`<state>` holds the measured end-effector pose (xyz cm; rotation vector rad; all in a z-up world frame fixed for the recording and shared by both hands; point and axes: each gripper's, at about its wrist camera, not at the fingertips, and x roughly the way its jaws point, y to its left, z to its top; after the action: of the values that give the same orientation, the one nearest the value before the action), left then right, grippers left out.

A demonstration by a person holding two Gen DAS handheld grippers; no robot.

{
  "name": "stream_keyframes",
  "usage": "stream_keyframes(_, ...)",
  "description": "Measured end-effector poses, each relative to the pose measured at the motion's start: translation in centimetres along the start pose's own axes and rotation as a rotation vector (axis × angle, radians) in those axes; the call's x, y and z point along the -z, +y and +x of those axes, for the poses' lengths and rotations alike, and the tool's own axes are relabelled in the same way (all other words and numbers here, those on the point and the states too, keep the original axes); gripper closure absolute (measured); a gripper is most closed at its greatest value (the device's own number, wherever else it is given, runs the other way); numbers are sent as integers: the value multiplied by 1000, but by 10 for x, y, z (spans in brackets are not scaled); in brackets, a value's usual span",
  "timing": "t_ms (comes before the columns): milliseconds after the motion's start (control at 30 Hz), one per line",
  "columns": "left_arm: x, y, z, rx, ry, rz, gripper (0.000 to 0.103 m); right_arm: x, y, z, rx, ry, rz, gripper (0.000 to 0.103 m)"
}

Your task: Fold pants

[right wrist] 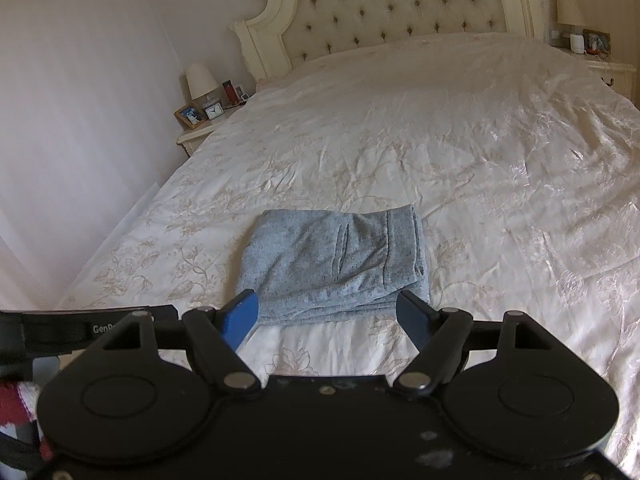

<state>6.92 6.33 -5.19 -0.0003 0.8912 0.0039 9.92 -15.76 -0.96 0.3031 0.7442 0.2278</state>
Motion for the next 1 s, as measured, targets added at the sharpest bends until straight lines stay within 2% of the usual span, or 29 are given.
stream_keyframes(300, -1, 2, 5, -16, 13, 7, 78, 0, 1, 7, -3, 16, 2, 23)
stream_keyframes(633, -5, 6, 11, -5, -5, 8, 77, -1, 2, 16, 0, 33, -3, 23)
stream_keyframes(700, -5, 4, 11, -25, -17, 16, 77, -2, 3, 18, 3, 36, -4, 23)
stream_keyframes(900, -8, 0, 19, -25, -9, 41, 73, -4, 5, 24, 13, 45, -1, 23)
stream_keyframes(933, -9, -1, 19, -37, -15, 42, 71, -4, 5, 24, 14, 46, -1, 23)
stream_keyframes(1000, -10, -4, 18, -73, -47, 44, 61, -4, 5, 26, 18, 47, 0, 23)
